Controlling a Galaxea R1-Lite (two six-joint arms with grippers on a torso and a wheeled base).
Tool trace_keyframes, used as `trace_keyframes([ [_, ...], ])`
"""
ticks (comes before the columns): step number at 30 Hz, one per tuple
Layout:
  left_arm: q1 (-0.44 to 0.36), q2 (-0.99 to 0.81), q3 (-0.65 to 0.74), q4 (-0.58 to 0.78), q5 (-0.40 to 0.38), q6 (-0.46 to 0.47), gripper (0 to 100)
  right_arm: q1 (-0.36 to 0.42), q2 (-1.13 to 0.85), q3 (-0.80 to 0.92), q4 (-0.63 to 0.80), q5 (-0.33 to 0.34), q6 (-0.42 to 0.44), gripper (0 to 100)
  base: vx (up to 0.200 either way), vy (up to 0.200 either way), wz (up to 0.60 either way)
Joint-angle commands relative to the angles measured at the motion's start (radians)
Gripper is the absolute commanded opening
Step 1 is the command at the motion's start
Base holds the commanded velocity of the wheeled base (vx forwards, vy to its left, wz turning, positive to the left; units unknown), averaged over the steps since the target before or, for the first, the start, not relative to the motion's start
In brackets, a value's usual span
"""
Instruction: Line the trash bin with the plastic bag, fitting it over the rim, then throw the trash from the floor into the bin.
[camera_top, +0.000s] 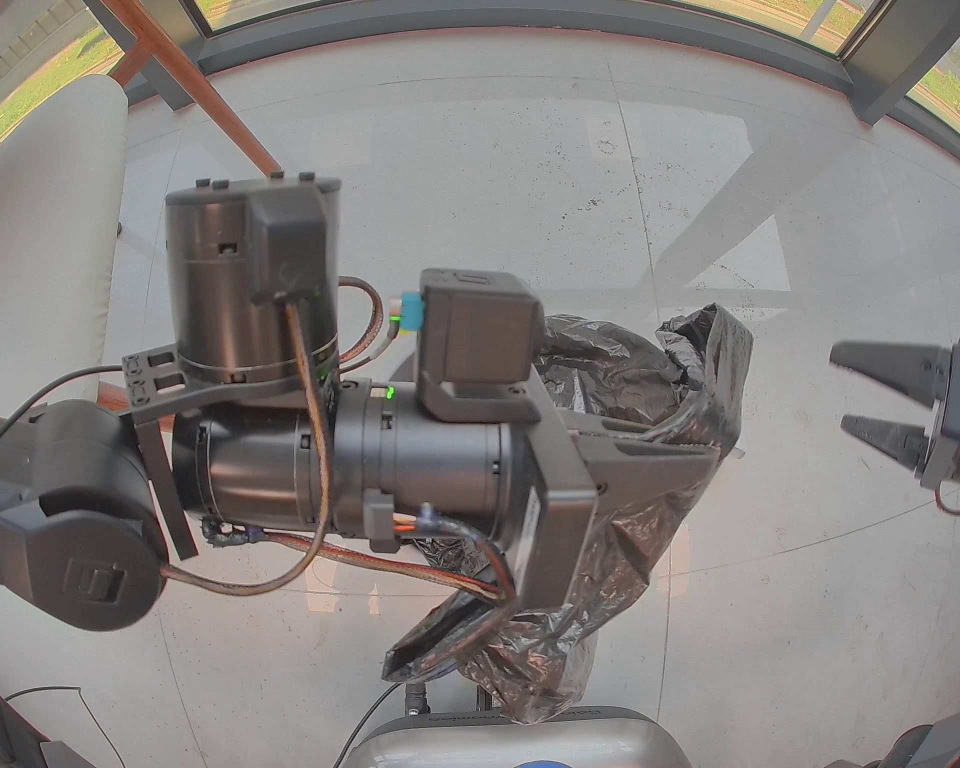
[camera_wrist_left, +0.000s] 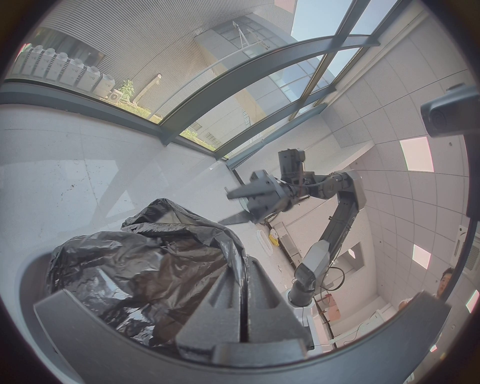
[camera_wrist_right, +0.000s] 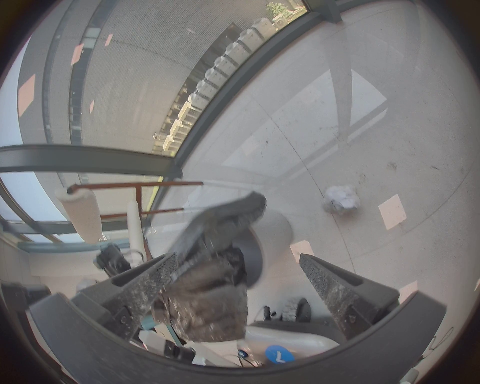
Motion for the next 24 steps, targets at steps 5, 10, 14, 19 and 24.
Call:
trace_keyframes([
  [5, 0.078, 0.011, -0.015, -0.006, 0.008, 0.032, 0, 0.220, -0.203, 0.366, -0.003, -0.004, -0.187, 0, 0.000, 0.000, 0.00],
  [10, 0.081, 0.027, -0.058, -0.006, 0.013, 0.027, 0, 0.392, -0.168, 0.400, -0.008, -0.008, -0.223, 0, 0.000, 0.000, 0.00],
  [14, 0.081, 0.028, -0.093, -0.004, 0.016, 0.024, 0, 0.452, -0.047, 0.392, -0.066, -0.007, -0.234, 0, 0.000, 0.000, 0.00],
  [19, 0.082, 0.037, -0.118, -0.003, 0.016, 0.024, 0, 0.496, 0.088, 0.391, -0.196, 0.007, -0.234, 0, 0.000, 0.000, 0.00],
  [24, 0.097, 0.036, -0.109, -0.003, 0.016, 0.025, 0, 0.498, 0.249, 0.360, -0.281, 0.024, -0.236, 0, 0.000, 0.000, 0.00],
])
